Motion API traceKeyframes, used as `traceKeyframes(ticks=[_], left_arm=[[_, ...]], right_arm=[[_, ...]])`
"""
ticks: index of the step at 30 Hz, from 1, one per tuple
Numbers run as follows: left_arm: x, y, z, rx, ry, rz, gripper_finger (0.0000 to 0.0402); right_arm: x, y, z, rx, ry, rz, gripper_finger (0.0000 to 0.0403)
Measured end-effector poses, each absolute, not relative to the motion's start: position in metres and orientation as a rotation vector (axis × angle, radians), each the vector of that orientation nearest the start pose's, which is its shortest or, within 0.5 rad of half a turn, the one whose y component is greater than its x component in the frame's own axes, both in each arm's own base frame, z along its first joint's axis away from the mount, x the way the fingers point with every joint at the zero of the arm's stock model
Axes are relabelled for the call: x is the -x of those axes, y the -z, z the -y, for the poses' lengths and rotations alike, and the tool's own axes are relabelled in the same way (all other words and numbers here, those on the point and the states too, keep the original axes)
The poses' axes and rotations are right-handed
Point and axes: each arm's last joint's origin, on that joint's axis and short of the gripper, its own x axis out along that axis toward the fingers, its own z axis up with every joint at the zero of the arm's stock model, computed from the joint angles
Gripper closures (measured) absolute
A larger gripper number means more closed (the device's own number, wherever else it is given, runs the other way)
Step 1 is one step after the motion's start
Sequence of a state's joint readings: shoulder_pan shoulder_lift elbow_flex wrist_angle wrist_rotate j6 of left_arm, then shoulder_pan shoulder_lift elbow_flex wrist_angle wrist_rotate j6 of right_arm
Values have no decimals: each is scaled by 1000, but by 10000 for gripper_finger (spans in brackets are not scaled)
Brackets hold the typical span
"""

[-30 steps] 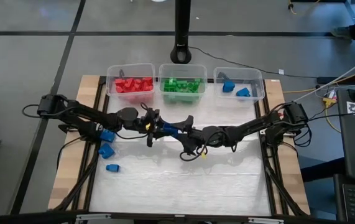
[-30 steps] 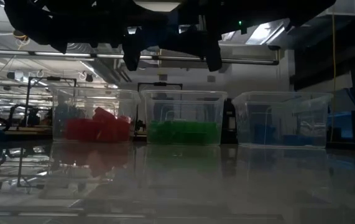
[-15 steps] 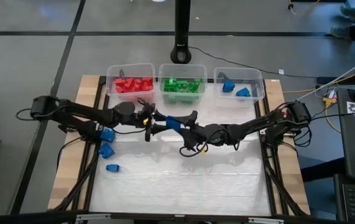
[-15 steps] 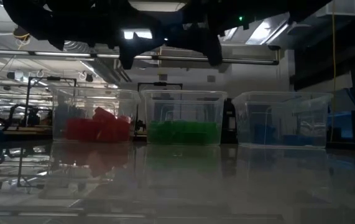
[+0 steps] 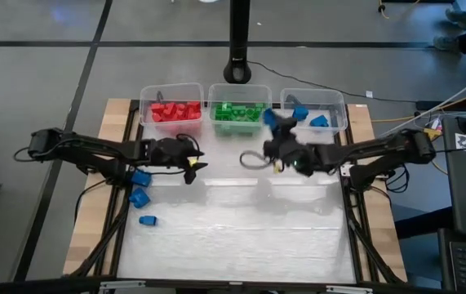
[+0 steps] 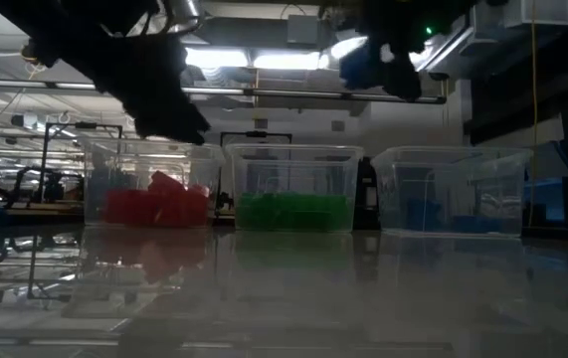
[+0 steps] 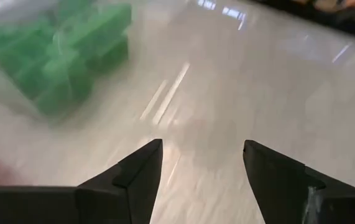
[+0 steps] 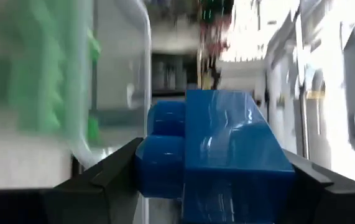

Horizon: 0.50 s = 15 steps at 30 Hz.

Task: Sort blocks
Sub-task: Put the blue game piece into the right transparent bin

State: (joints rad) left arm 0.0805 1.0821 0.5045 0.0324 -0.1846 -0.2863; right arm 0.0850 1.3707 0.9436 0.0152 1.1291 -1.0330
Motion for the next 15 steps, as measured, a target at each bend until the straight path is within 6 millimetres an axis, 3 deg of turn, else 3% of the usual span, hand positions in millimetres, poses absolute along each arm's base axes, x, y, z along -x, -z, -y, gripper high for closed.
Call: traceKeyframes(ticks=[10, 15], left_arm=[[-213, -199, -11, 242, -328, -552, 191], [-213, -199, -6, 236, -308, -555, 191]], right_arm=[[-235, -278, 101, 775, 862, -1107, 137], [-213, -268, 136, 551, 832, -1163, 137]])
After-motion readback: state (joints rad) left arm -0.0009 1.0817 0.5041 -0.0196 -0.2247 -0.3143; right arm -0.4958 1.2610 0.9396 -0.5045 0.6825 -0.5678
